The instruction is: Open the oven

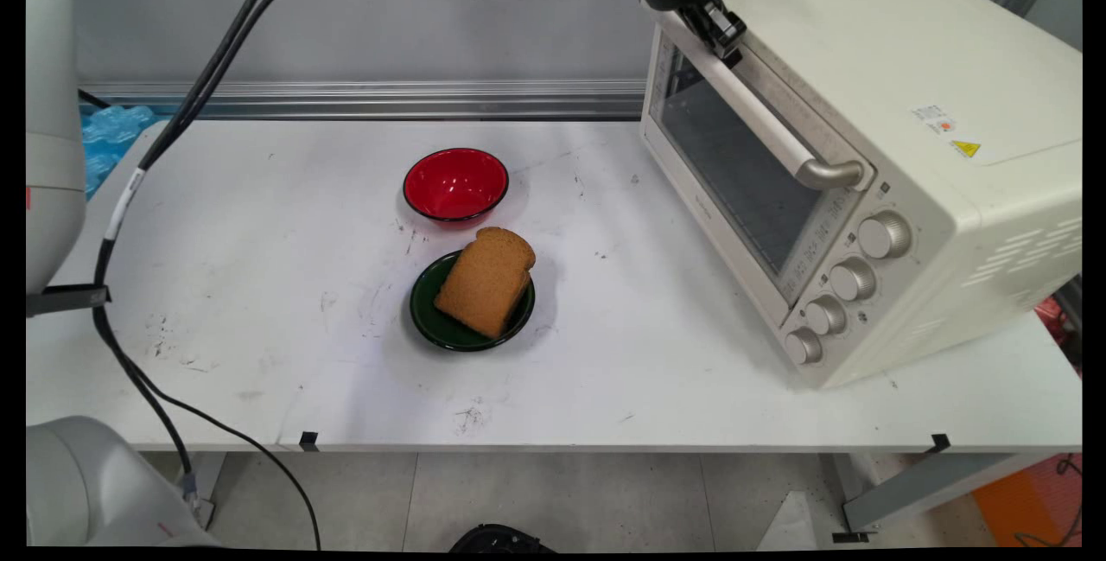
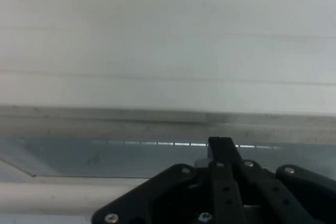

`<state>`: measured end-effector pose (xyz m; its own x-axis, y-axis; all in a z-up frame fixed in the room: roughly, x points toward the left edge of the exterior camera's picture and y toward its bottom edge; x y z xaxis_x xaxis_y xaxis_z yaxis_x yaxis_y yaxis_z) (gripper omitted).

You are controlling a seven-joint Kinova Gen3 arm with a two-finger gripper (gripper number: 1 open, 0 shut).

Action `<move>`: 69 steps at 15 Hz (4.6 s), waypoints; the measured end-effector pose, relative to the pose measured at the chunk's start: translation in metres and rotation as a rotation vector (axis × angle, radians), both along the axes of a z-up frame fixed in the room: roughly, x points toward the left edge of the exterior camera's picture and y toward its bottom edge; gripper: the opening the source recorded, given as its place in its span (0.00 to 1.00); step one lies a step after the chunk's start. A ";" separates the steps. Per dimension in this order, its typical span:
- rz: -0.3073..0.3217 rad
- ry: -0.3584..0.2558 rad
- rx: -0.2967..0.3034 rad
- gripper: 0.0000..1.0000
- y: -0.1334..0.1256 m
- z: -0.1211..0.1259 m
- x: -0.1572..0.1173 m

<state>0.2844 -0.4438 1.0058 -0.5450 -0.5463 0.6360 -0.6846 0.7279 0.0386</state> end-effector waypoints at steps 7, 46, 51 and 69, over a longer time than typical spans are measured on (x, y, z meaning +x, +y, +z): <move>-0.006 -0.021 0.011 0.00 0.005 -0.009 0.004; 0.000 -0.130 0.094 0.00 0.095 -0.110 0.066; -0.017 -0.135 0.098 0.00 0.097 -0.128 0.075; -0.051 -0.160 0.114 0.00 0.111 -0.165 0.104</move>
<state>0.3881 -0.3325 0.8412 -0.6628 -0.5791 0.4747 -0.6510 0.7589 0.0168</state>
